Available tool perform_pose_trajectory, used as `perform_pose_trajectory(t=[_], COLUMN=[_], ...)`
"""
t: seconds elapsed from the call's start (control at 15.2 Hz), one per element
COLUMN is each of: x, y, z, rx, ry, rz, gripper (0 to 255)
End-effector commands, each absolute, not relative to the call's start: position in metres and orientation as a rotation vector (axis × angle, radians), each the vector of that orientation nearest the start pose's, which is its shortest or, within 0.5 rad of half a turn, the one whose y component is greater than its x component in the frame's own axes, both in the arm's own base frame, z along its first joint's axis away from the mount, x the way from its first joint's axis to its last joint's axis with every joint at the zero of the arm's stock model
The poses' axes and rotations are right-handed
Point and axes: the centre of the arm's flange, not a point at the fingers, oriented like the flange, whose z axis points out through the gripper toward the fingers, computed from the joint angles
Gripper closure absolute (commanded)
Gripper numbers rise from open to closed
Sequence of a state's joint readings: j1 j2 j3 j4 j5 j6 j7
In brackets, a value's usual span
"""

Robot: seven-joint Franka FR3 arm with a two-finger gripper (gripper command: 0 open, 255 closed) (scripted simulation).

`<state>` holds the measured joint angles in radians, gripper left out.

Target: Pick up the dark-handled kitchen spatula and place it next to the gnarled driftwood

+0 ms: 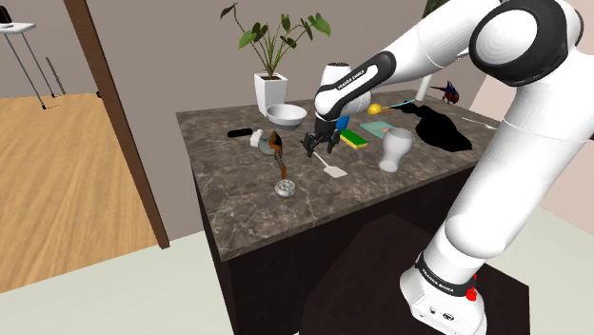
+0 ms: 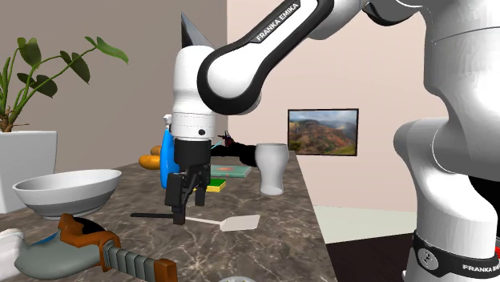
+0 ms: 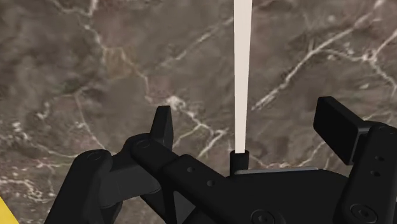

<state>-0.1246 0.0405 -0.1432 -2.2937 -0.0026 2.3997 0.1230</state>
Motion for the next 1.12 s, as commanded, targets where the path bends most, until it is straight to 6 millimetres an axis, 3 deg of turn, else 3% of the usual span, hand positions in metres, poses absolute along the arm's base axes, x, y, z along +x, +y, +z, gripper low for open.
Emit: perform_pose_trajectory(t=[0.0, 0.13, 0.2, 0.79, 1.06], x=[0.506, 0.506, 0.506, 0.506, 0.506], y=[-0.139, -0.139, -0.139, -0.139, -0.139], z=[0.338, 0.339, 0.339, 0.339, 0.36], rx=[-3.093, -3.093, -3.093, -3.093, -3.093], ry=[0.609, 0.609, 0.609, 0.609, 0.609], rz=[-0.103, -0.103, -0.103, -0.103, -0.103], gripper=[0, 0, 255, 255, 255])
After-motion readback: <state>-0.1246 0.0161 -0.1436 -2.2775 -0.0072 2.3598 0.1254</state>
